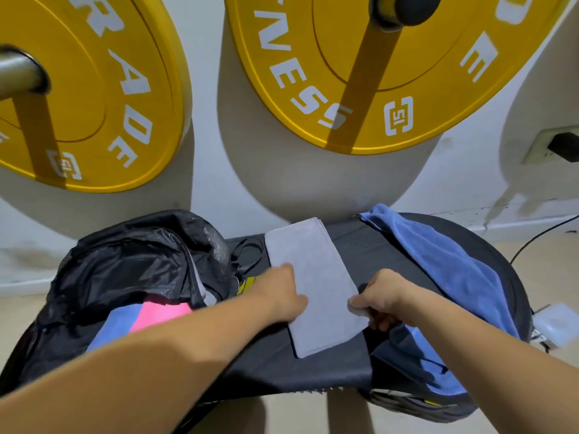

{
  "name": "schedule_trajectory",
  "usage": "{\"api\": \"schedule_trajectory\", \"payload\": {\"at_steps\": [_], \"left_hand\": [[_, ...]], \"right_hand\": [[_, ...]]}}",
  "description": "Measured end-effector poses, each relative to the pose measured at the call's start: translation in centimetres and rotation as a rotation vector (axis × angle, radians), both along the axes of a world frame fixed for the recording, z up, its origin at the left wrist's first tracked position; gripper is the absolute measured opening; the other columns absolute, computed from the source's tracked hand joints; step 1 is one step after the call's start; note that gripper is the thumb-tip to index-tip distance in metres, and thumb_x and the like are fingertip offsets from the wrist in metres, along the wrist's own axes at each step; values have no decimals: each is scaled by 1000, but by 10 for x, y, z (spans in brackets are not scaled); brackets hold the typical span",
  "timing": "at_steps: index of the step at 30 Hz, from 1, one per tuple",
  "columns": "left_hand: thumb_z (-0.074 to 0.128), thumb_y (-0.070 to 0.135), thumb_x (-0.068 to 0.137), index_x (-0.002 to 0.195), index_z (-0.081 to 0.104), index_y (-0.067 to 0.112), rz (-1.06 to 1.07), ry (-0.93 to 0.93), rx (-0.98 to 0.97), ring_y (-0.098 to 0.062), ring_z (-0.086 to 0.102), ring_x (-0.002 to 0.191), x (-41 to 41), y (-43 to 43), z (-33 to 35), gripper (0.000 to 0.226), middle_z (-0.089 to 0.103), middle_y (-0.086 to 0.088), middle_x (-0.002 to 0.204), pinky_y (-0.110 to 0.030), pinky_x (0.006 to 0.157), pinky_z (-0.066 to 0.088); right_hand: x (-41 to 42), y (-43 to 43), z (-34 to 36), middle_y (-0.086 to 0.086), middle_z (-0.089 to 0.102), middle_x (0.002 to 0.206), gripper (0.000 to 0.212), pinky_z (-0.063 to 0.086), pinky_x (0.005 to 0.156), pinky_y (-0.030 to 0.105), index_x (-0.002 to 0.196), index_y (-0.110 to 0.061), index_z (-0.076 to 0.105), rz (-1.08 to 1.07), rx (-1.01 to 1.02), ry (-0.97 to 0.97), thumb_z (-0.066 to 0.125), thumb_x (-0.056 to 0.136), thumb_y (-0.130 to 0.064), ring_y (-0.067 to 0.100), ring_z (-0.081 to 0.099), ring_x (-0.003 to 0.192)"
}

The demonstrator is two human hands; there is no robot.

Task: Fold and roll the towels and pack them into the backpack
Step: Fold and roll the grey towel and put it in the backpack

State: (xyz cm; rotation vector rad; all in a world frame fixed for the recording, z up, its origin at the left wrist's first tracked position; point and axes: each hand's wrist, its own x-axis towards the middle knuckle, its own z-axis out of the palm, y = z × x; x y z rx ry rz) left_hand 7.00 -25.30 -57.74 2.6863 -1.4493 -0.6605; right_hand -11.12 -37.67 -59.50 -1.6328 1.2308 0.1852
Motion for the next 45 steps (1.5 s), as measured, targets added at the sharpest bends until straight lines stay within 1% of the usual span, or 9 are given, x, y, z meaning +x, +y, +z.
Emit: {"api": "schedule_trajectory", "payload": {"at_steps": [8,17,22,27,31,36,39,43,45], "left_hand": [[57,20,94,154,28,18,246,261,-161,-27,50,133,-39,54,-33,66,51,-6,146,-29,104,42],[61,25,94,139,47,19,42,117,-97,-28,59,114,-4,127,-12,48,63,-7,122,-31,92,47],[55,38,91,108,53,23,-460,-93,-176,-21,47,107,-10,155,-19,23,49,4,113,-42,86,46],[54,26,94,104,57,21,-555,-122,-157,-19,47,107,0,148,-35,11,49,5,111,-47,78,52],[46,27,95,99,58,19,-588,-123,-182,-20,46,102,6,149,-42,15,48,5,107,-47,76,52],[46,19,88,91,54,19,-440,27,-309,-18,46,93,4,145,-42,8,51,4,97,-44,74,48],[49,22,90,90,51,24,-224,189,-381,-17,49,86,8,140,-39,4,53,7,89,-37,78,46],[50,19,95,93,54,26,-16,301,-390,-14,49,71,10,141,-45,9,54,11,75,-33,68,43],[50,19,96,90,55,28,70,334,-394,-13,51,70,10,140,-46,11,55,11,73,-33,68,44]], "right_hand": [[1,20,13,15,58,56,18,43,42,23,60,-6,59,123,-107,21,70,72,-2,20,54,37],[1,81,4,10,62,56,4,51,44,29,84,-11,57,336,-7,-39,62,84,-11,25,62,45],[-1,98,4,-5,60,78,24,51,66,33,75,-22,47,662,-779,108,52,88,-41,24,60,78],[-7,124,-23,-10,52,87,32,36,57,28,87,-29,46,934,-1013,-242,64,81,-55,16,53,79],[-14,126,-47,-9,47,88,47,30,52,24,87,-28,43,912,-1196,-328,84,67,-40,16,47,70],[-21,113,-49,-5,48,95,32,42,55,29,100,-23,53,980,-1233,-391,78,80,-27,19,46,76],[-26,108,-48,-5,53,97,47,42,60,27,111,-21,59,970,-1186,-330,82,71,-22,19,50,78],[-24,114,-36,-22,55,95,30,43,71,23,114,-26,56,584,-856,-338,69,88,-18,7,53,85],[-19,113,-34,-29,61,90,10,43,72,15,96,-28,60,404,-676,-372,65,94,-20,-1,61,87]]}}
